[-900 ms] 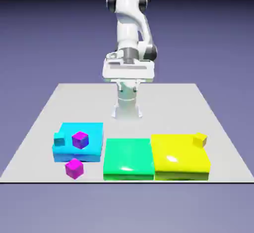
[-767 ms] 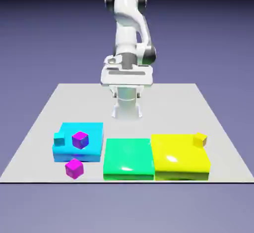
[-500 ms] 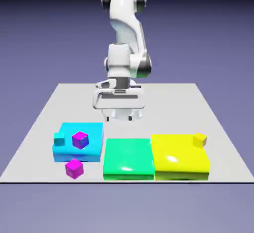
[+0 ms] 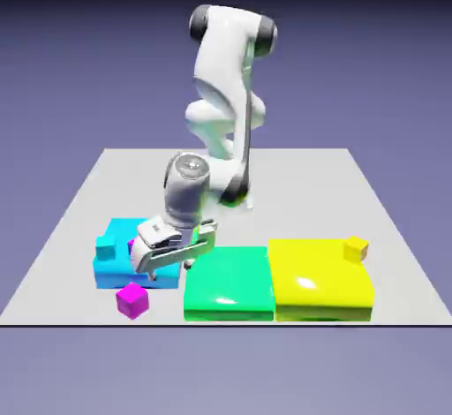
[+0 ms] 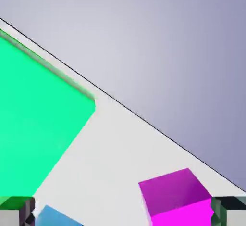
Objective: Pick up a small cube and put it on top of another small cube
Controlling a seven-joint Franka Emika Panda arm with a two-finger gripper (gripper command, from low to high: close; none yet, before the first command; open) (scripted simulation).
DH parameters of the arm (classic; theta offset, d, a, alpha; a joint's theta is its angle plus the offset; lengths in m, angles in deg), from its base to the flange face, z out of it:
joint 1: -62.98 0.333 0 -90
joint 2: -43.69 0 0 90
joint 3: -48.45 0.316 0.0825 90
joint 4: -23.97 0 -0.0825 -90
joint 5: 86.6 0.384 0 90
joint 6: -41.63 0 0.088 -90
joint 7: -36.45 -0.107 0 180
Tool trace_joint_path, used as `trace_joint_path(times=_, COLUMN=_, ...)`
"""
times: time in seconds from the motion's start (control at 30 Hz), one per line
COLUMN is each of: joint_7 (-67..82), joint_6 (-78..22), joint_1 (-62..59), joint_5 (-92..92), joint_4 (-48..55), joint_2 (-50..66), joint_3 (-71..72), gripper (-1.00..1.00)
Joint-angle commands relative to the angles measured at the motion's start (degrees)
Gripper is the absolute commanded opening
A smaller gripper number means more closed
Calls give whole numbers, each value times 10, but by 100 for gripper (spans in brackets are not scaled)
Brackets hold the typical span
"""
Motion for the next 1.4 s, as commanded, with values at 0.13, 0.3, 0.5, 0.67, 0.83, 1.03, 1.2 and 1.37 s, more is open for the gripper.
trace_joint_path(times=0.13, joint_7=77, joint_6=-65, joint_1=36, joint_5=-11, joint_4=67, joint_2=104, joint_3=-59, gripper=0)
trace_joint_path(times=0.3, joint_7=111, joint_6=-69, joint_1=39, joint_5=-11, joint_4=93, joint_2=170, joint_3=-77, gripper=0)
trace_joint_path(times=0.5, joint_7=112, joint_6=-41, joint_1=23, joint_5=-5, joint_4=89, joint_2=193, joint_3=-67, gripper=-100)
trace_joint_path(times=0.67, joint_7=99, joint_6=-130, joint_1=34, joint_5=-9, joint_4=106, joint_2=93, joint_3=-62, gripper=-100)
trace_joint_path(times=0.83, joint_7=-9, joint_6=-255, joint_1=-22, joint_5=-30, joint_4=101, joint_2=-5, joint_3=-20, gripper=-100)
trace_joint_path(times=1.03, joint_7=-141, joint_6=-396, joint_1=-85, joint_5=-61, joint_4=91, joint_2=-103, joint_3=22, gripper=-100)
trace_joint_path(times=1.2, joint_7=-152, joint_6=-324, joint_1=-96, joint_5=-65, joint_4=29, joint_2=-85, joint_3=19, gripper=-100)
trace_joint_path(times=1.37, joint_7=-150, joint_6=-351, joint_1=-92, joint_5=-65, joint_4=51, joint_2=-90, joint_3=20, gripper=100)
